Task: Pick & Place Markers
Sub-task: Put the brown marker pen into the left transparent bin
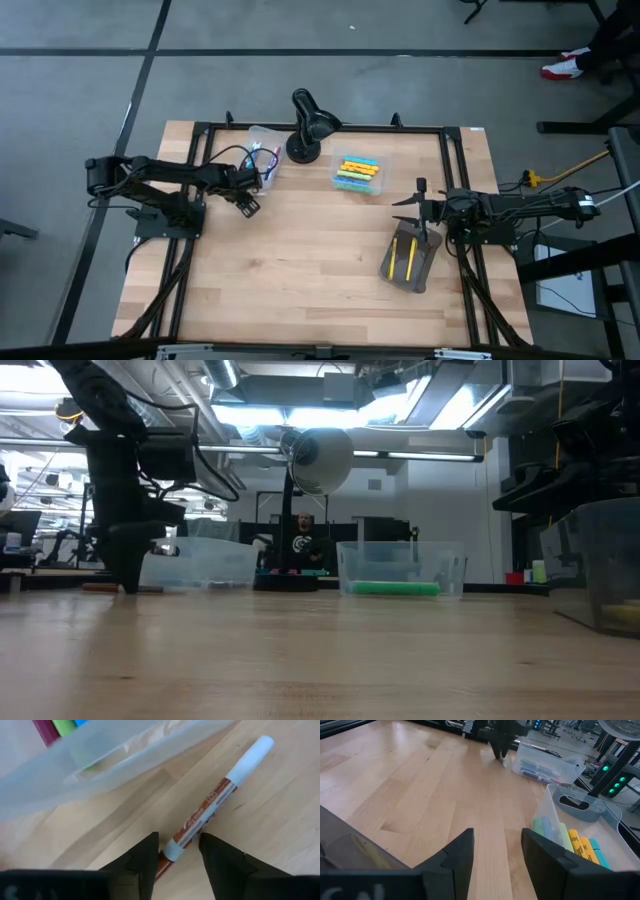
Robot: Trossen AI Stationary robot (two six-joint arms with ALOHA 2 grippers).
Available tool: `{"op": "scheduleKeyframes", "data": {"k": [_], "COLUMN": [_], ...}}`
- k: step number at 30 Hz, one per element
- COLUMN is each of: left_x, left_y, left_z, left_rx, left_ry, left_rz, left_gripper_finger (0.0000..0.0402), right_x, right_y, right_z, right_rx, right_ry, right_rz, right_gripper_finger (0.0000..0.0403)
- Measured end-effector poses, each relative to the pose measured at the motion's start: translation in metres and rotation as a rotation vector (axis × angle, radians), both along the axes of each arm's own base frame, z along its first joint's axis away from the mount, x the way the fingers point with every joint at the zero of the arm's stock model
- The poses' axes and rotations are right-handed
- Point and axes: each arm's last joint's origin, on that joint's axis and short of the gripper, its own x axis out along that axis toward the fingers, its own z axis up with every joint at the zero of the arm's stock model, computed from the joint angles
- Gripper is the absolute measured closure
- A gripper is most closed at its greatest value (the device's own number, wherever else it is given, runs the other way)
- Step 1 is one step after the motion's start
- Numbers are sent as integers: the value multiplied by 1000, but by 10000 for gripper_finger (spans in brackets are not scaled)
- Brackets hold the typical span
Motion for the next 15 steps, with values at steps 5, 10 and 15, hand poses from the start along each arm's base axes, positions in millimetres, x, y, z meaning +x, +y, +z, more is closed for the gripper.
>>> {"op": "scheduleKeyframes", "data": {"k": [5, 10, 15], "left_x": [2, 3, 5], "left_y": [-4, -8, -13], "left_z": [0, 0, 0], "left_rx": [-13, -27, -34], "left_ry": [-14, -26, -35], "left_rz": [14, 29, 29], "left_gripper_finger": [298, 366, 376], "right_x": [0, 0, 0], "right_y": [0, 0, 0], "right_z": [0, 0, 0], "right_rx": [0, 0, 0], "right_ry": [0, 0, 0], "right_rz": [0, 0, 0], "right_gripper_finger": [240, 240, 240]}}
